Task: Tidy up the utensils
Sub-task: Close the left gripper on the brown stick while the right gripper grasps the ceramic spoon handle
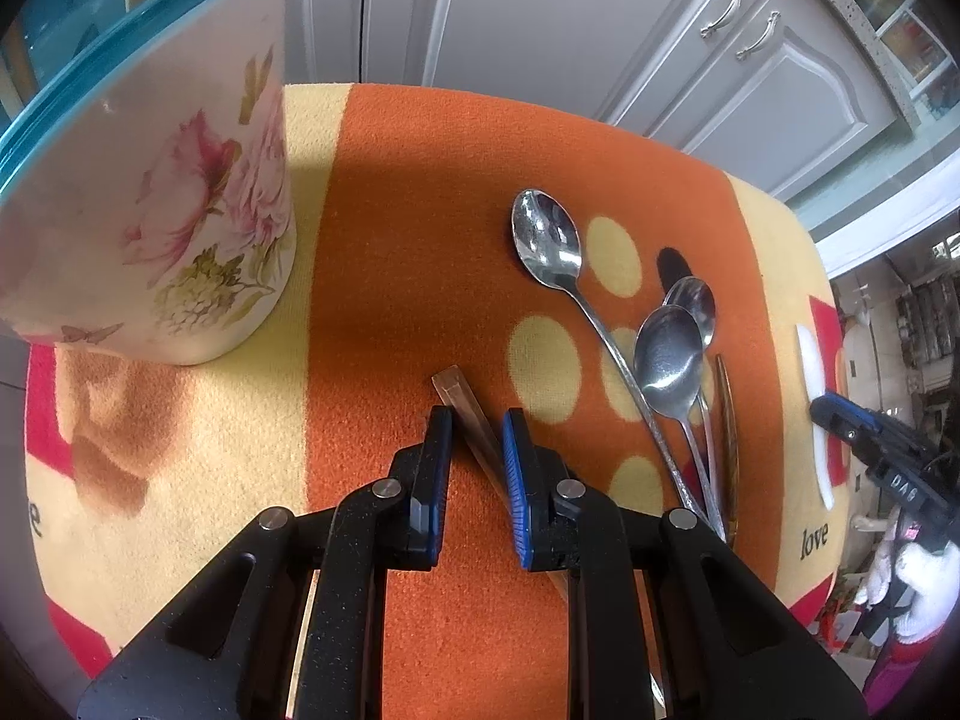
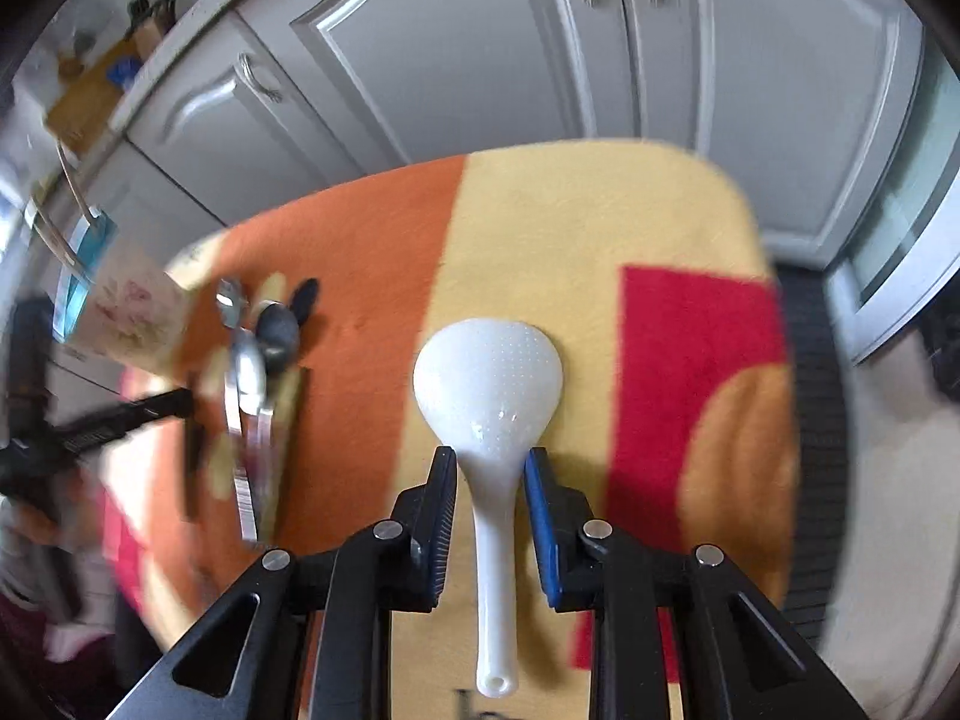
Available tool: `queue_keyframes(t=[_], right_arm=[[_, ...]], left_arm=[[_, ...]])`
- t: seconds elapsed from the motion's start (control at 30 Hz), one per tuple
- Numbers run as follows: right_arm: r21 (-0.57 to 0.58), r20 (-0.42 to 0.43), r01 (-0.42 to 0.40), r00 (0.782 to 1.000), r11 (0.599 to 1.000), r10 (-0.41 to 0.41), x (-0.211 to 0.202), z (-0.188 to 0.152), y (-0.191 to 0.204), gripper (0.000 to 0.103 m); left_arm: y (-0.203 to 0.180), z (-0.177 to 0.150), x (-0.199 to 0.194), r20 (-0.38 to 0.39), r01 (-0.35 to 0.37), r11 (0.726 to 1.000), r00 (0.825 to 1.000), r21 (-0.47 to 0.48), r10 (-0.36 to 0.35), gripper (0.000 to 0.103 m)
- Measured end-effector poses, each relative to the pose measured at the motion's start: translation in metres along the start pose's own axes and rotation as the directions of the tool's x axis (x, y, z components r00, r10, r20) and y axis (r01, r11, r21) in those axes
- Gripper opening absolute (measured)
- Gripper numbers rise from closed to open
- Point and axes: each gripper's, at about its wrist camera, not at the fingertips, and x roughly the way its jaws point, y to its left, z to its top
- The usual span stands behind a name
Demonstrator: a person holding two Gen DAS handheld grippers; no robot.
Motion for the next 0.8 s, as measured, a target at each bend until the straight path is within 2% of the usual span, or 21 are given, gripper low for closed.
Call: queue_keyframes(t=[0.03, 0.13, 0.3, 0.47, 0.57, 0.67, 0.73, 0.77, 0.8], right_arm=[[-0.042, -0.003, 0.022, 1.0, 0.999, -0.022, 0.001, -0.001, 0.009, 0.022], [-0.099, -0.008, 0.02, 1.0, 0.995, -0.021, 0.0, -0.004, 0.023, 0.022], [-0.07, 0.011, -0.046, 0.999, 0.996, 0.047, -0.009, -0.003, 0.024, 0.021], [-0.063, 0.044, -0.115, 0.992, 0.991, 0.118, -0.021, 0.001, 0.034, 0.018], [-0.071, 0.046, -0.124, 0.991, 0.99, 0.128, -0.022, 0.001, 0.04, 0.017], [-0.092, -0.005, -0.095, 0.996, 0.991, 0.095, -0.009, 0.0, 0.046, 0.017], [-0.128, -0.009, -0.011, 1.0, 0.992, 0.01, -0.003, -0.002, 0.051, 0.017], [-0.125, -0.012, -0.009, 1.0, 0.992, 0.008, -0.001, -0.003, 0.051, 0.02], [-0.117, -0.03, -0.017, 0.999, 0.993, 0.013, 0.003, -0.004, 0.049, 0.035]], left_arm=[[0.0, 0.0, 0.0, -0.002, 0.001, 1.0, 1.0, -0.003, -0.001, 0.016], [0.0, 0.001, 0.0, -0.004, 0.003, 1.0, 1.0, -0.008, -0.003, 0.016], [0.004, 0.002, -0.003, -0.011, 0.026, 0.999, 1.0, -0.02, -0.026, 0.015], [0.0, 0.002, -0.022, 0.035, 0.065, 0.998, 0.997, -0.017, -0.065, 0.013], [-0.002, -0.001, -0.033, 0.055, 0.084, 0.996, 0.995, -0.001, -0.084, 0.012], [-0.004, -0.004, -0.041, 0.064, 0.091, 0.996, 0.994, 0.012, -0.091, 0.012], [-0.002, -0.006, -0.042, 0.067, 0.091, 0.996, 0.994, 0.004, -0.091, 0.012], [-0.001, -0.007, -0.043, 0.067, 0.091, 0.996, 0.994, 0.0, -0.091, 0.012], [0.001, -0.008, -0.044, 0.066, 0.09, 0.996, 0.994, -0.003, -0.09, 0.012]])
